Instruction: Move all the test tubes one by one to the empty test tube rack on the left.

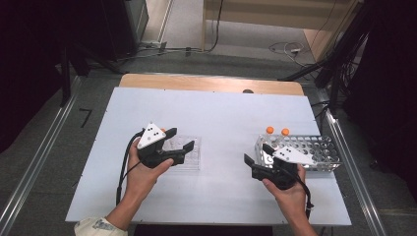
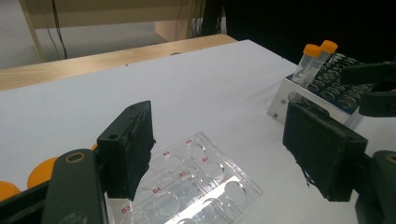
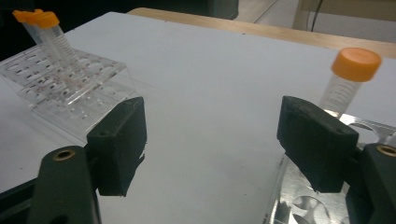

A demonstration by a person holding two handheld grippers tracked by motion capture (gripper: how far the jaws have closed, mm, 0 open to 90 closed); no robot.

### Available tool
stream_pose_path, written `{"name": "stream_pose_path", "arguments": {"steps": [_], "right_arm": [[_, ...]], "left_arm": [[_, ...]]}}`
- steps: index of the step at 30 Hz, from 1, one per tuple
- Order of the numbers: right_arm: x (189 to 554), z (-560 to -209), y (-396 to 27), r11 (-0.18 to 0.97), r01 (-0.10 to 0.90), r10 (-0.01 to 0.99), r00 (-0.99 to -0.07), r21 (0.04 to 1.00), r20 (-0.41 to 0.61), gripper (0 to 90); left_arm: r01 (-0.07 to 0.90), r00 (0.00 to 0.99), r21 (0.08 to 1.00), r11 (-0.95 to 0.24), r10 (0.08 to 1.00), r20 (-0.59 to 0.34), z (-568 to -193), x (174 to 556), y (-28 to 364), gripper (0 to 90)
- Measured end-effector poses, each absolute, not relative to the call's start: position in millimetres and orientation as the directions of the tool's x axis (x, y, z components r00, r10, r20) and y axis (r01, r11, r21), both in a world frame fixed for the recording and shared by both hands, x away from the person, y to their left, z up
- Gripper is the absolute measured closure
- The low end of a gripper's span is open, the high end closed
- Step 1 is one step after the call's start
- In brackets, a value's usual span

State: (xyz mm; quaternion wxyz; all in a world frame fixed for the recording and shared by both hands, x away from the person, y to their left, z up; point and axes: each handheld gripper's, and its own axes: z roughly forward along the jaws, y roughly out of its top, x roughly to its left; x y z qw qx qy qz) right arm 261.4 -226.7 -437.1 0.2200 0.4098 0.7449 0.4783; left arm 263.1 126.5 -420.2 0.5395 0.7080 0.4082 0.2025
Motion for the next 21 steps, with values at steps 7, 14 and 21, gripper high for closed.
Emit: {"name": "stream_pose_path", "arguments": {"steps": [7,14,21], "right_arm": [[265.8,-438.3,-237.9,0.2,0.403,0.846,-0.531,0.893,0.05,22.9],[267.9,-438.0,-246.0,0.191,0.405,0.862,-0.504,0.894,0.044,22.9],[271.4,-438.4,-259.8,0.167,0.414,0.884,-0.465,0.895,0.051,22.9]], "left_arm": [[0.364,0.582,0.928,-0.085,0.798,-0.155,-421.1,263.0,126.6,25.5],[0.362,0.584,0.929,-0.082,0.796,-0.157,-420.7,262.7,127.3,25.5],[0.361,0.581,0.929,-0.078,0.798,-0.159,-420.7,263.0,128.7,25.5]]}}
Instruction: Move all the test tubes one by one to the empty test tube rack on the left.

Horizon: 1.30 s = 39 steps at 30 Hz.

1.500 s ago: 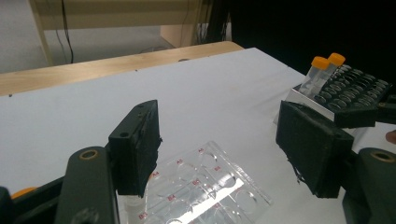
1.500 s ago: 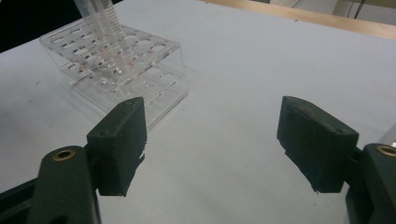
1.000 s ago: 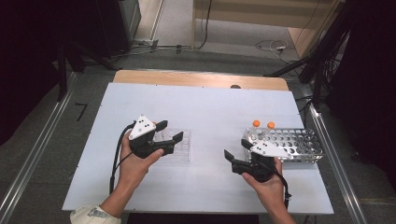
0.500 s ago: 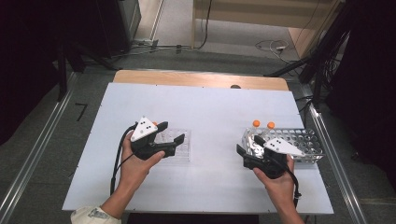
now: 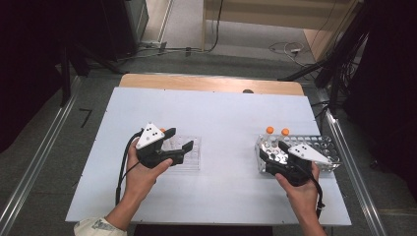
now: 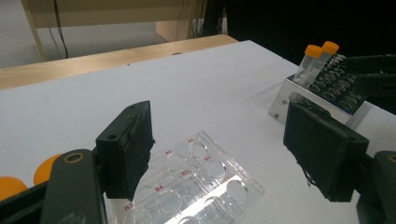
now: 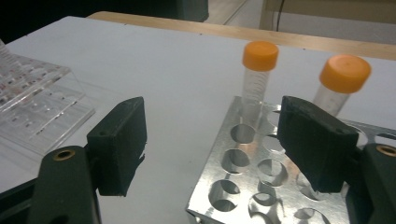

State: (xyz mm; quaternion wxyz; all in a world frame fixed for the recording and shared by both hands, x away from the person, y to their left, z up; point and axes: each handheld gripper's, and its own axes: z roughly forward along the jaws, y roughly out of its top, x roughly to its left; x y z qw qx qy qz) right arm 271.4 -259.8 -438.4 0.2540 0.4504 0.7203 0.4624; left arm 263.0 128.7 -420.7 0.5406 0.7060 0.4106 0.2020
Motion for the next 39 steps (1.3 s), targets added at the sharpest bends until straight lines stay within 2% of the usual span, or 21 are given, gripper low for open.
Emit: {"name": "stream_pose_path", "arguments": {"steps": [24,33,39], "right_arm": [[290.4,-447.7,-282.9,0.14,0.434,0.933,-0.359,0.89,0.028,24.3],[307.8,-452.1,-288.4,0.114,0.45,0.949,-0.312,0.886,0.036,31.5],[314.0,-455.3,-289.7,0.128,0.457,0.95,-0.311,0.88,0.024,40.5]], "left_arm": [[0.365,0.59,0.927,-0.082,0.791,-0.163,-422.0,262.1,124.8,24.6],[0.368,0.598,0.925,-0.09,0.785,-0.161,-423.7,262.3,121.6,22.4],[0.369,0.601,0.925,-0.091,0.782,-0.163,-423.8,262.2,121.5,22.4]]}}
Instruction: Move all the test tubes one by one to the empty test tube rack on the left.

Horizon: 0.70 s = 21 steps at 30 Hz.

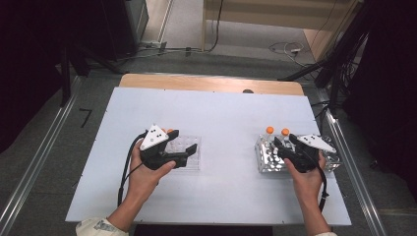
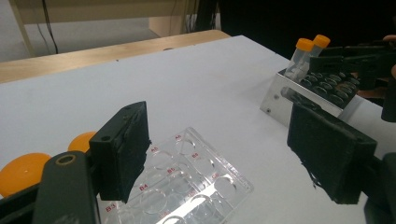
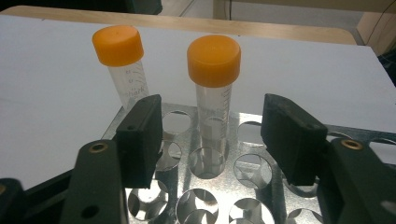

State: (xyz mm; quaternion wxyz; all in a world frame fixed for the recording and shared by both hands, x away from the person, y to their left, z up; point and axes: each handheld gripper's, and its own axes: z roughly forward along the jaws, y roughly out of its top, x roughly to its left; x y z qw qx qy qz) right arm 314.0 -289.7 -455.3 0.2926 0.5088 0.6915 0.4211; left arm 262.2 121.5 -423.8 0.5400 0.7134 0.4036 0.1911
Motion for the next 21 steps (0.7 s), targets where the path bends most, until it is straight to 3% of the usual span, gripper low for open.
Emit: {"name": "stream_pose_path", "arguments": {"steps": [21], "right_arm": [[321.1,-461.0,-289.5,0.144,0.451,0.951,-0.31,0.881,0.003,66.3]], "left_arm": [[0.384,0.602,0.918,-0.097,0.781,-0.169,-427.2,263.0,119.7,22.4]]}}
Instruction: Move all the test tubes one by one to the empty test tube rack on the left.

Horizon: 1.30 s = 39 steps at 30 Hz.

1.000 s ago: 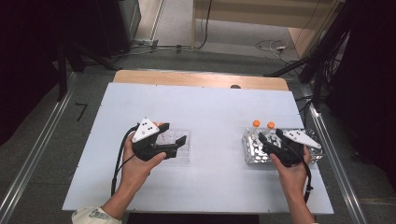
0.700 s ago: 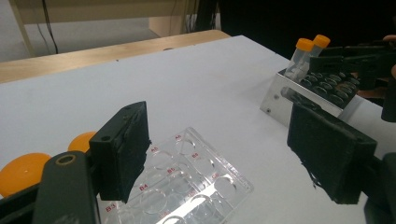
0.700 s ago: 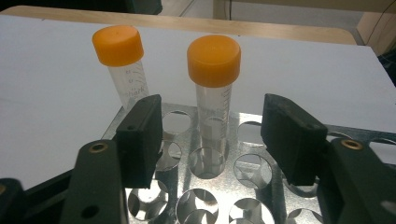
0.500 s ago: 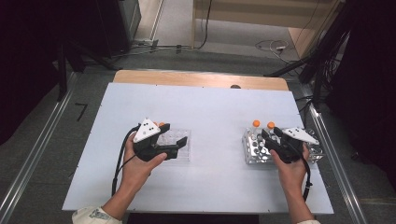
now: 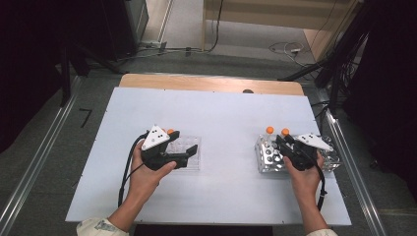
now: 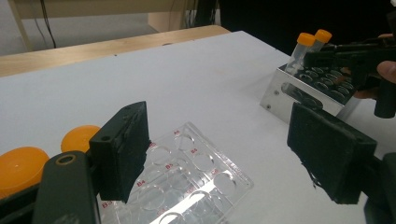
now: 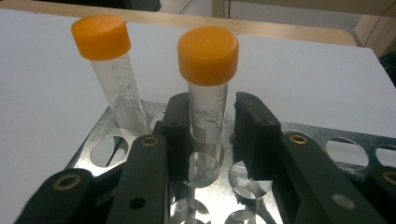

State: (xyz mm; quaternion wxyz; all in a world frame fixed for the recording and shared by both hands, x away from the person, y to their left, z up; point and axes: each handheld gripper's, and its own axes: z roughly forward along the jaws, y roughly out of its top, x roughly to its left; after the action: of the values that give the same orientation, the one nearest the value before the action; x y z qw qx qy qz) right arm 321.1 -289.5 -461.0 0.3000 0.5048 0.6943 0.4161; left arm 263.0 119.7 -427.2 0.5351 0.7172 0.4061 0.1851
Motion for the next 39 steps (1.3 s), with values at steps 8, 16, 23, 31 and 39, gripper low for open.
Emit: {"name": "stream_pose_path", "arguments": {"steps": [8,16,23,31,39], "right_arm": [[320.5,-460.4,-288.4,0.156,0.445,0.947,-0.323,0.882,-0.005,71.7],[318.5,-455.8,-290.9,0.136,0.431,0.947,-0.322,0.892,0.011,71.8],[314.9,-447.6,-291.2,0.134,0.413,0.947,-0.32,0.901,0.006,71.8],[311.1,-438.6,-293.5,0.122,0.379,0.948,-0.319,0.917,0.005,72.1],[303.8,-426.6,-297.2,0.108,0.344,0.948,-0.32,0.933,0.008,72.1]], "left_arm": [[0.385,0.604,0.917,-0.1,0.779,-0.169,-427.4,262.6,119.0,22.4],[0.383,0.603,0.919,-0.099,0.78,-0.167,-427.1,262.2,119.1,22.4],[0.384,0.6,0.918,-0.095,0.782,-0.171,-426.6,262.3,120.3,22.4],[0.386,0.601,0.917,-0.102,0.782,-0.166,-427.8,262.7,119.9,22.4],[0.388,0.601,0.916,-0.104,0.782,-0.166,-428.5,262.5,119.4,22.4]]}}
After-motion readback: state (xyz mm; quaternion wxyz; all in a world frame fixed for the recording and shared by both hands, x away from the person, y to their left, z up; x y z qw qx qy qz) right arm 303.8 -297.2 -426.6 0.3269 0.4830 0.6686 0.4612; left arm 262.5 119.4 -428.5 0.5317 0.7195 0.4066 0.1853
